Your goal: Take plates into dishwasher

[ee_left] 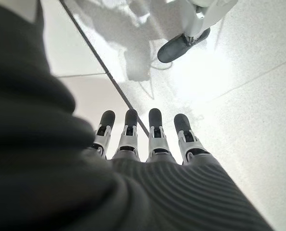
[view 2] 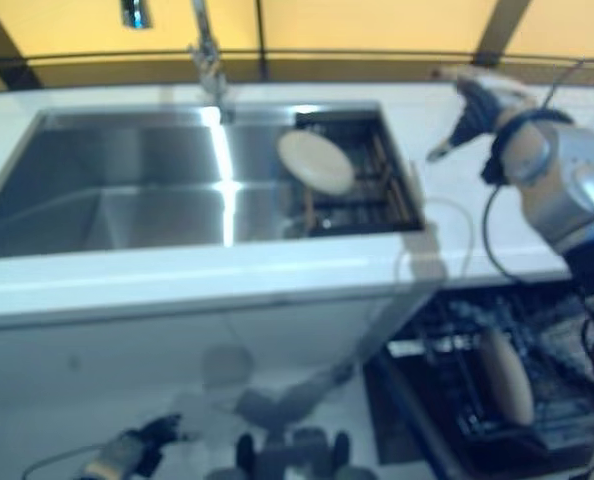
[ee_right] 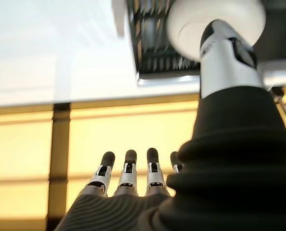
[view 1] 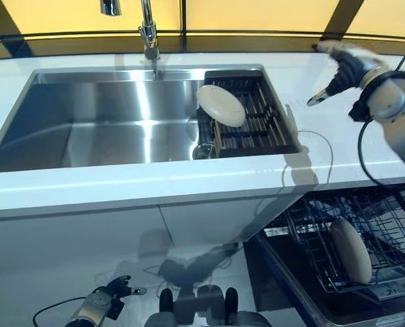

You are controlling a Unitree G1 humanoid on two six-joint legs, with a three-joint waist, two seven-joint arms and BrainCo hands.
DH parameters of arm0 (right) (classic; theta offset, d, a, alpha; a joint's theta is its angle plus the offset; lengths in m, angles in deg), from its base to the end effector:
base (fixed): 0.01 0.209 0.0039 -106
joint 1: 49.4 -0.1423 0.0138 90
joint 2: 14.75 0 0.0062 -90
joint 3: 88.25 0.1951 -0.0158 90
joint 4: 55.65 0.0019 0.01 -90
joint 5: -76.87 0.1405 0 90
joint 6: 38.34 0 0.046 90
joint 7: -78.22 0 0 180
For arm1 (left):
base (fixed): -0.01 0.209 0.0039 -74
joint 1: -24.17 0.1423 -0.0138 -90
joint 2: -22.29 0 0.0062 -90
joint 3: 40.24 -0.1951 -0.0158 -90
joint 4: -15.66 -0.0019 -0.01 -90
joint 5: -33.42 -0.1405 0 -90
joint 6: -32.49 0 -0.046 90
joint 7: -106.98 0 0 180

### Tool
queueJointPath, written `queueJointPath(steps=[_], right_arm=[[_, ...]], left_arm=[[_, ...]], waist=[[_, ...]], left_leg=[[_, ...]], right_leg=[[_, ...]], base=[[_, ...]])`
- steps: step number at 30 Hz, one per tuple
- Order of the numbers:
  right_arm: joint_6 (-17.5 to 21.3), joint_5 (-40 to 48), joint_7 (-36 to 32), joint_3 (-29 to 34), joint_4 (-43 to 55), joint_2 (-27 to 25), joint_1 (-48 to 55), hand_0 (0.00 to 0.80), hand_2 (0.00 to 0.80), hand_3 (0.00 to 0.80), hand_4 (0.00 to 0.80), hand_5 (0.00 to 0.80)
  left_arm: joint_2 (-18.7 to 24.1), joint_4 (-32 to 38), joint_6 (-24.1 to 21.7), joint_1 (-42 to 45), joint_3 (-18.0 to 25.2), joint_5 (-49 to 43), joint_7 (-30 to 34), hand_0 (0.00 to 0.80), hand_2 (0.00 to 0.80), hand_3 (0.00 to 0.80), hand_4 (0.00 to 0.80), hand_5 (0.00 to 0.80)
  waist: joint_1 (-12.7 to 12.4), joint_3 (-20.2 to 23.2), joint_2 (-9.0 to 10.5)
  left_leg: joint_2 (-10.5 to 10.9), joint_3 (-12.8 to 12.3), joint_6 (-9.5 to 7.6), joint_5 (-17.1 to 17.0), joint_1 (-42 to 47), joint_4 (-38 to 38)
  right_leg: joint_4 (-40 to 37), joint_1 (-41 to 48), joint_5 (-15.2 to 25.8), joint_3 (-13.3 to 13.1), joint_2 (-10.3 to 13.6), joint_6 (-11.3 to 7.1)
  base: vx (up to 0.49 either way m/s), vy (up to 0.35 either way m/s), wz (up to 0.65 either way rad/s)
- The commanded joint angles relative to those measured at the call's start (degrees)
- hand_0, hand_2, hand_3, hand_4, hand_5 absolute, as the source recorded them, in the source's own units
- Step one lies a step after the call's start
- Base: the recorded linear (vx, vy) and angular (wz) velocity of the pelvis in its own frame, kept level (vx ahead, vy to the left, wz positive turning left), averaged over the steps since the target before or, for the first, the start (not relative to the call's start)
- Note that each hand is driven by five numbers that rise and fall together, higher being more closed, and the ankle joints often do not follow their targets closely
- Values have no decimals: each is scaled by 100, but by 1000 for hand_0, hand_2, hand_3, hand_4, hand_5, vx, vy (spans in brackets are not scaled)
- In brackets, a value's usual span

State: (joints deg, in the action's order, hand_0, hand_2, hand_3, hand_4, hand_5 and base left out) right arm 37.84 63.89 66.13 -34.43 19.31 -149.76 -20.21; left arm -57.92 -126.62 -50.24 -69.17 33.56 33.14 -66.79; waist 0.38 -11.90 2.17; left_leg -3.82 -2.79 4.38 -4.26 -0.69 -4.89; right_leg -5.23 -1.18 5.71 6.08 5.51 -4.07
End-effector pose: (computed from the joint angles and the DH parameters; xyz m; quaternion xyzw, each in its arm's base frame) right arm 0.3171 -0.2455 0.2825 -0.6704 -0.0744 0.0068 0.7383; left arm 0.1381 0.2696 -0.0858 0.2399 0.4948 -0.0552 0.8334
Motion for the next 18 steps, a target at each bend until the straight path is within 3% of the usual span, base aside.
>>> queueJointPath(steps=[1,18], right_arm=[[-31,-513,-136,314,313,-149,-144,0,0,0,0,0],[-318,-717,-131,293,600,435,-88,0,0,0,0,0]], left_arm=[[165,-32,121,-548,-15,149,27,0,0,0,0,0],[113,-83,405,-939,3,302,47,0,0,0,0,0]], waist=[[-109,-290,86],[-51,-495,19]], left_leg=[[93,3,-142,329,321,-11],[104,-100,-130,270,244,-11]], right_leg=[[23,112,-4,-86,178,-396],[23,56,13,-142,175,-401]], base=[[0,0,0],[-2,1,0]])
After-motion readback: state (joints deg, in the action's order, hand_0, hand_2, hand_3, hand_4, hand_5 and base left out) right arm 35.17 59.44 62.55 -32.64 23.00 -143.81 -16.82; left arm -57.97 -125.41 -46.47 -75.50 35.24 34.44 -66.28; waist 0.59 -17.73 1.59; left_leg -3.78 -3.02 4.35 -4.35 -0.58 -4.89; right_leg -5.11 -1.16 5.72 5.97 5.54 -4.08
